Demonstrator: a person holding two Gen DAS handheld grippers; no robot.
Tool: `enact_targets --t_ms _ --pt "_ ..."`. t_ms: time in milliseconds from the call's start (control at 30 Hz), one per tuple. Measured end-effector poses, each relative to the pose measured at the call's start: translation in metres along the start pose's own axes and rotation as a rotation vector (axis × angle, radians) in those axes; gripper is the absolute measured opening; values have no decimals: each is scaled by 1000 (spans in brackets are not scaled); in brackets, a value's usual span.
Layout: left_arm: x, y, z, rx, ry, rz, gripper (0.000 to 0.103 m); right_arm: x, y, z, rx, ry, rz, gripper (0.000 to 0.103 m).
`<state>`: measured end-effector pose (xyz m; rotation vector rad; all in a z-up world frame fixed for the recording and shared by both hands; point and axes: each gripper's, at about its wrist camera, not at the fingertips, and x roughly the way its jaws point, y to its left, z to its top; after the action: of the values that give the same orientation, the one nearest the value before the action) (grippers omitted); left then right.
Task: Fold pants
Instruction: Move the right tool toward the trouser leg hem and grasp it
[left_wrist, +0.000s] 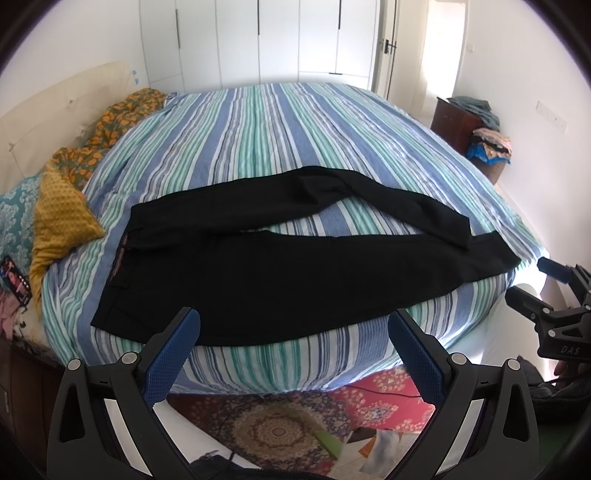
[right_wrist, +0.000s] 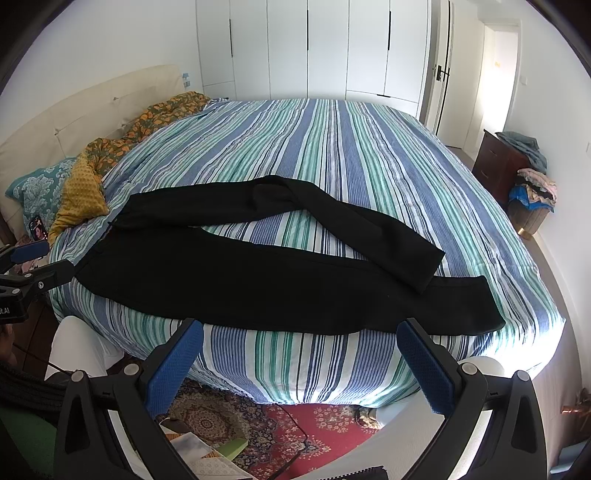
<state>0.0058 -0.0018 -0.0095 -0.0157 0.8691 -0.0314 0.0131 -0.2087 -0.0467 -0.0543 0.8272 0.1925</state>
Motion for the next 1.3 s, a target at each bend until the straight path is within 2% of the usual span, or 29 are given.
enact_targets --t_ms 167,333,533,667,800,900,1067,1300 --pt "-3 12 0 -24 -30 33 102 2 -2 0 11 -1 5 103" --pt "-5 22 2 -64 -61 69 102 -6 -3 1 20 -49 -1 103" --pt "4 11 10 2 -53 94 102 -7 -21 5 51 -95 -56 103" --pt "7 7 20 -1 -60 91 102 -15 -31 17 33 -178 -110 103" --pt "10 4 28 -15 -63 86 102 -17 -29 24 -32 -256 -101 103" --pt "20 2 31 -21 -29 111 102 -3 -19 27 -92 -209 -112 103" --pt "29 1 31 -30 9 122 102 11 -18 30 -6 -139 -31 103" --pt "39 4 29 -41 53 150 102 27 -17 25 9 -76 -14 103"
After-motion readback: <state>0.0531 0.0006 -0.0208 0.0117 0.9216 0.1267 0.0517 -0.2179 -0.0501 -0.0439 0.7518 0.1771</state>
